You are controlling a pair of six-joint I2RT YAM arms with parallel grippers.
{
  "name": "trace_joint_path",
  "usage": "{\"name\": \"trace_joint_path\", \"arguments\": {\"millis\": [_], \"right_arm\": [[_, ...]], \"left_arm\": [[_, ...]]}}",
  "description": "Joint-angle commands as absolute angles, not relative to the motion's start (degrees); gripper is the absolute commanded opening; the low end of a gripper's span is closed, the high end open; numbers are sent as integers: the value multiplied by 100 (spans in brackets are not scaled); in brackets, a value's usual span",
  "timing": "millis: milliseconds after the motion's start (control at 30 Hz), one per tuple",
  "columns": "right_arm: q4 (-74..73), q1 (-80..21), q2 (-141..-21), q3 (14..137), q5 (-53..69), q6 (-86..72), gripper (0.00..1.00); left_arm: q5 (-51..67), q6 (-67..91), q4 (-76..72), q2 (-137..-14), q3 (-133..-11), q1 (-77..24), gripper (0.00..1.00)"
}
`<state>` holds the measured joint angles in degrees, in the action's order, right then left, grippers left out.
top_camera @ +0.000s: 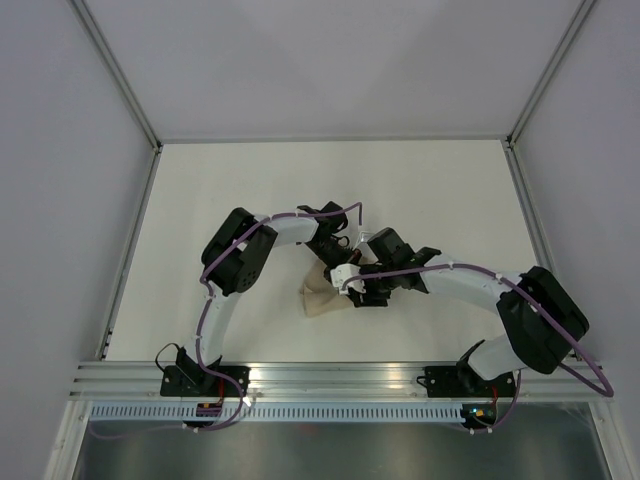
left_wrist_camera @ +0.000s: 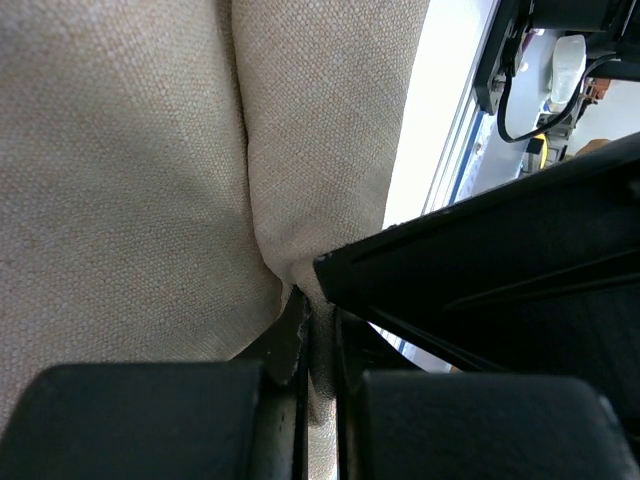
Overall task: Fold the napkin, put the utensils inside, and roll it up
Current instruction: Roll the napkin with the utensil
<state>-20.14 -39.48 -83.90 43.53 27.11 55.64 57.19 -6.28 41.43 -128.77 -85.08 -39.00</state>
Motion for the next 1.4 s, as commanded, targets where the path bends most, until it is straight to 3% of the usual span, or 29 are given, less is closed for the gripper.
{"name": "trace_joint_path", "arguments": {"millis": [0,267,533,667,900,1367], "right_arm": [[-1731,-4069,-8534,4333,2479,5423,60],[-1670,-4192,-8666,4342,2338,5291,52],[-1722,-4192,-8850,4473,2364,5168,35],[-1784,-4201,-8921,4535,2364,5177,27],[-2012,-4192,-9131,4763,2443,5194,19],[-3207,-3841,-10036,5799,3085,5379,17]], "left_arm": [[4438,-694,4579,-13386,-8288,-3946,2],[4553,-642,4509,-13359,-8306,-3938,6],[4930,-221,3982,-12974,-8227,-3867,26],[5273,210,3543,-12674,-8113,-3736,31],[5686,808,2910,-12086,-7946,-3560,35],[5205,1905,1488,-10952,-6883,-2989,33]]}}
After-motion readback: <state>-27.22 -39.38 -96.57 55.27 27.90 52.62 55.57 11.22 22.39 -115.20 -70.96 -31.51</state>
